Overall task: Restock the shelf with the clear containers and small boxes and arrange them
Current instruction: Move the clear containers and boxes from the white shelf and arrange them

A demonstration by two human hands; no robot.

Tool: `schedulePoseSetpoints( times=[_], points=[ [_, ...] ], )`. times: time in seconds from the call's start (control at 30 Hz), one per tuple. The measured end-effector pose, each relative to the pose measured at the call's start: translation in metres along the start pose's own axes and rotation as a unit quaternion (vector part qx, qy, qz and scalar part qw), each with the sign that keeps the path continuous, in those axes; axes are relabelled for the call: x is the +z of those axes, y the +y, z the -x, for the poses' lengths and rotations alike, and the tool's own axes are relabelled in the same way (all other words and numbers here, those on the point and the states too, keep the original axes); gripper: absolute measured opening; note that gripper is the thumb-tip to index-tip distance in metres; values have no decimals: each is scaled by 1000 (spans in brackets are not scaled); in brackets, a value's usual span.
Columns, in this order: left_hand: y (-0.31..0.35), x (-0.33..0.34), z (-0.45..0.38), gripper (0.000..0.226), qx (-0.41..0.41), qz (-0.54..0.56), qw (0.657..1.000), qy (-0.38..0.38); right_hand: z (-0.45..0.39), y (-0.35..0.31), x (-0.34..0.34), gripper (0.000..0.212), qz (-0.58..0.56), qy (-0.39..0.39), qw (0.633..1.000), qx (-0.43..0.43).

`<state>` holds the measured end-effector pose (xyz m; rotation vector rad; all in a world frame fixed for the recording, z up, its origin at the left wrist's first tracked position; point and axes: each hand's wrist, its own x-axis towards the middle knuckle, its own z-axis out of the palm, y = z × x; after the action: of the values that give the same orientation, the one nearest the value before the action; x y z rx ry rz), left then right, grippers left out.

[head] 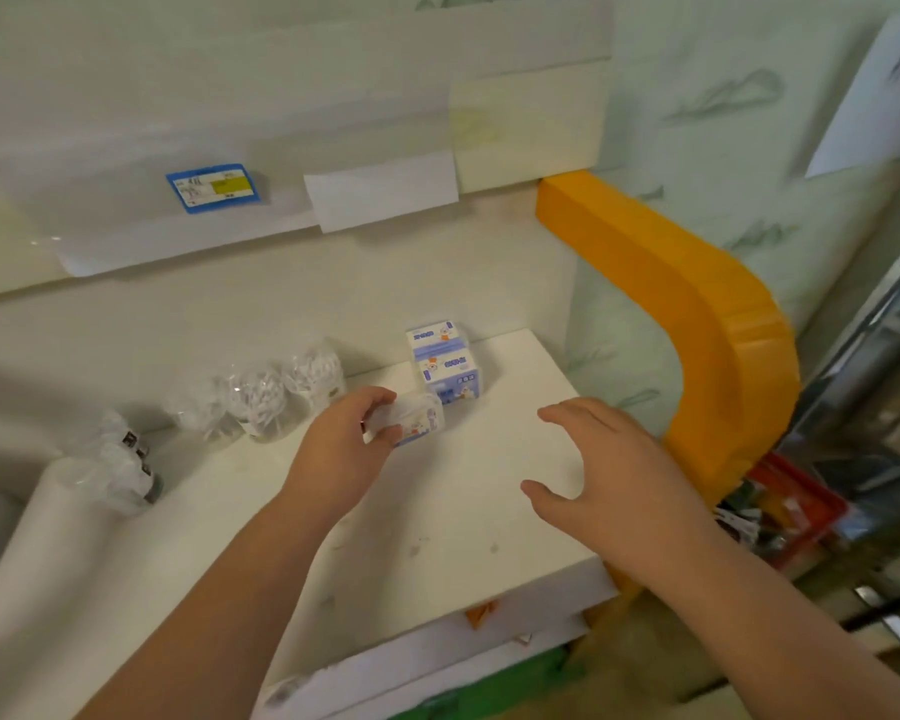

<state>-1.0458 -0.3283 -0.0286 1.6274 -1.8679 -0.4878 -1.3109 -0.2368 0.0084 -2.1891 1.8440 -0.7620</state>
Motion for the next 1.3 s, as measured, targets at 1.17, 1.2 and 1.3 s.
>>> schedulePoseSetpoints(
  times=[1.17,1.2,1.3],
  points=[
    [9,55,-11,37,110,-85,989,53,-16,20,1,61,-3,-52,998,-19],
    [10,55,-11,36,108,-88,988,61,-17,20,1,62,-2,-53,998,-21],
    [11,57,-13,34,92,-74,990,76,-17,19,0,62,8,-59,998,-29]
  ],
)
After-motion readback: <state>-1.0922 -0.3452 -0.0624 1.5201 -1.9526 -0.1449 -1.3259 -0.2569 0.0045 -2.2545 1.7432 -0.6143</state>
